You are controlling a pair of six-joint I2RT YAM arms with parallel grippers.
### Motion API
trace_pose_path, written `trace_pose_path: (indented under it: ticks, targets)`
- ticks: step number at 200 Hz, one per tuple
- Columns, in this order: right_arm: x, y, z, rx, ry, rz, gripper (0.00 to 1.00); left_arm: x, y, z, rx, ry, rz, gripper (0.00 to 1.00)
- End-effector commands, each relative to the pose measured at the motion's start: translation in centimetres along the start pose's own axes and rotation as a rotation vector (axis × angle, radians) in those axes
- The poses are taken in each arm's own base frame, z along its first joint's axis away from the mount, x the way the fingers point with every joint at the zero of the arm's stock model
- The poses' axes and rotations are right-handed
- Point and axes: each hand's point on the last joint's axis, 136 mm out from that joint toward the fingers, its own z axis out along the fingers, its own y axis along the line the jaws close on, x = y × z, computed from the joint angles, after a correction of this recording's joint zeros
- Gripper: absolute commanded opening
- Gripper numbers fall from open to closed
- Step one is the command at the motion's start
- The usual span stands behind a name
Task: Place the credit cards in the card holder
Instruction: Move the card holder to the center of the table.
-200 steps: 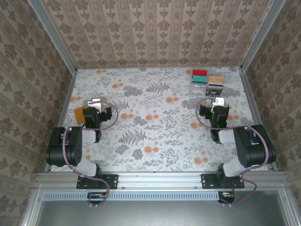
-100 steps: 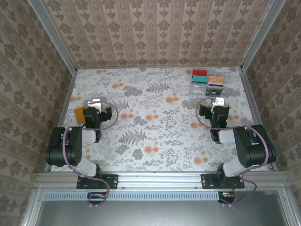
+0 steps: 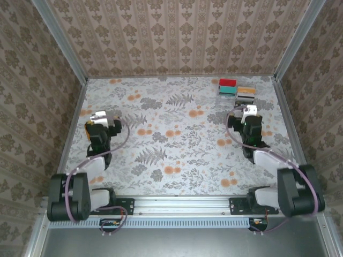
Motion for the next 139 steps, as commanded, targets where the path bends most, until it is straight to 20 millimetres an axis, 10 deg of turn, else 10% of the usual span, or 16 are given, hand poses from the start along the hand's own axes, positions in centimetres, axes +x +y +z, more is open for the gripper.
trace_pose_path:
  ticks: [1, 26, 64, 139]
  targets:
    - [0.1, -0.4, -2.4, 0.039, 0.211, 0.164, 1.00, -1.3, 2.6, -0.1, -0.134, 0.138, -0.144, 1.00]
    - [-0.1, 1.2, -4.5, -0.023, 0.371, 0.299, 1.00, -2.6, 2.4, 0.9, -0.129, 0.273, -0.198, 1.00]
    - [1.0, 7.8, -6.4, -0.410, 0.464, 0.446, 1.00, 1.5, 5.3, 2.8, -0.225, 0.609, -0.503, 1.00]
    - [3.1, 10.5, -8.4, -0.502, 0.554, 0.458, 1.00, 5.5, 8.3, 8.0, -0.239, 0.756, -0.575, 1.00]
